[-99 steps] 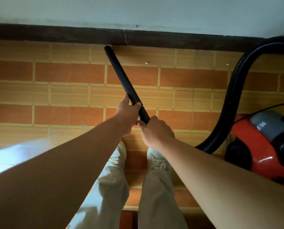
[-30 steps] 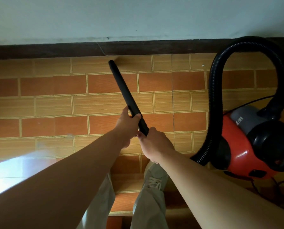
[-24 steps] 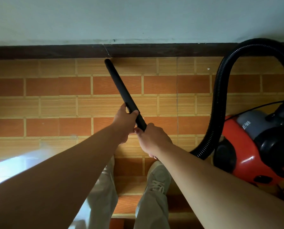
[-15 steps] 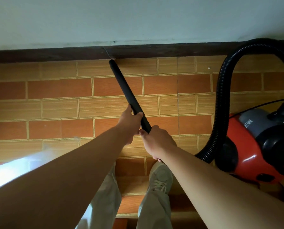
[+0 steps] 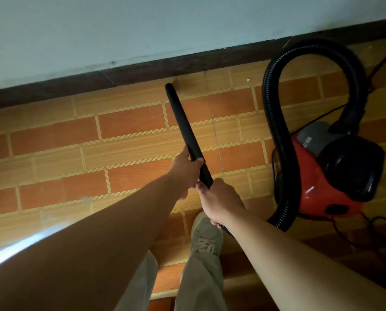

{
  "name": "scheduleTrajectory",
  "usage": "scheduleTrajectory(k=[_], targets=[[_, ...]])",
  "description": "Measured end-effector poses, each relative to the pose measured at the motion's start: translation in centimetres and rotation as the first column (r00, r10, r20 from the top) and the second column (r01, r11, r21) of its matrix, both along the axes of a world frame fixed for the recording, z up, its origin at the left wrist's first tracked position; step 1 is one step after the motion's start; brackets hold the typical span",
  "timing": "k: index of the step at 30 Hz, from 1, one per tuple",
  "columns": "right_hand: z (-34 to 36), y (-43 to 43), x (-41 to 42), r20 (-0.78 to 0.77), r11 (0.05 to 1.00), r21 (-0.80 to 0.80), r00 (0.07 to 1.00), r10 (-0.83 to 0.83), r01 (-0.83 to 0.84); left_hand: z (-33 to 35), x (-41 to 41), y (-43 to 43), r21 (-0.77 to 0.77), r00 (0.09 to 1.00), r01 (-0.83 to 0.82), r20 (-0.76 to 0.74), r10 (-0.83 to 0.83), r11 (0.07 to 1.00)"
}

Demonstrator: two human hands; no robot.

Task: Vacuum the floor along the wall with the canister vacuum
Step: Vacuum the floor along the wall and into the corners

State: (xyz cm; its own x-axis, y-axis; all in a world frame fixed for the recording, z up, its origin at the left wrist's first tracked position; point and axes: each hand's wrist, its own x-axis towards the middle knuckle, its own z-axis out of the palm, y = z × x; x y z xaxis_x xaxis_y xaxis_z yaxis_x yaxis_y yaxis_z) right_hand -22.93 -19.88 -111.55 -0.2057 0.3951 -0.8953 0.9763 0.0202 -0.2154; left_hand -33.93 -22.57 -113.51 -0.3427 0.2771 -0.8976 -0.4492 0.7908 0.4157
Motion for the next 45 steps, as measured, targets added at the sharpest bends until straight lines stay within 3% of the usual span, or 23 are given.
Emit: scheduleTrajectory(k=[8, 18, 24, 45], targets=[[0.2, 0.8, 4.2, 0.002, 0.995, 0.004, 0.995, -0.095, 0.095, -0.1, 4.0, 1.6, -0.038, 0.996, 0.093, 0.011, -0.093, 0.995], [0.8, 2.3, 4.9, -0.02, 1.0, -0.006, 1.0, -0.009, 0.009, -0.2, 4.8, 2.6, -0.046, 0.998, -0.054, 0.031, 0.056, 0.997], [1.1, 2.3, 3.9, -0.005, 0.999, 0.012, 1.0, -0.03, 0.03, 0.9, 3.7, 3.1, -0.047, 0.997, -0.04, 0.062, 0.043, 0.998], [0.6, 1.1, 3.7, 0.034, 0.889, 0.12, 0.893, -0.448, 0.441, 2.2, 4.4, 8.0, -0.007, 0.915, 0.4, 0.052, -0.399, 0.916]])
